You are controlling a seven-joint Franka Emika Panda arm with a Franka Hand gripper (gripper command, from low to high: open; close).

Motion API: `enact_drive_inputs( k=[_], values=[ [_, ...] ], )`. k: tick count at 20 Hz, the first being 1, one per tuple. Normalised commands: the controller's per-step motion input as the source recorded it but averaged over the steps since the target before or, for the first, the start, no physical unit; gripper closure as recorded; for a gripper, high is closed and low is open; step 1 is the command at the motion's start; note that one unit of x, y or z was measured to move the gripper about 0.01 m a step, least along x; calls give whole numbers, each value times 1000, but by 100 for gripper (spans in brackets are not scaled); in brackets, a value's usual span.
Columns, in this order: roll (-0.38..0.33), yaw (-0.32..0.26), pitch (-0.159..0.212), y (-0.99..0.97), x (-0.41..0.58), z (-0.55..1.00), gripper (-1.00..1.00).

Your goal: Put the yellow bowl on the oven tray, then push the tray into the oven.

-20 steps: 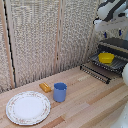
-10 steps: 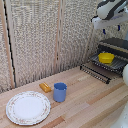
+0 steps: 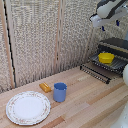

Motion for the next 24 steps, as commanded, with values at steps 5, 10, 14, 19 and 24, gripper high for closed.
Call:
enact_drive_inputs(
  k=[5,10,14,19,24],
  values=[
    [-315,226,68,-67,-64,-62,-100],
    [-370,192,93,-54,-62,-157,-100],
    [-375,153,127,0,-6,-142,-100],
    [-375,140,131,9,0,-141,-100],
    [-358,98,184,215,-14,-123,-100]
  ],
)
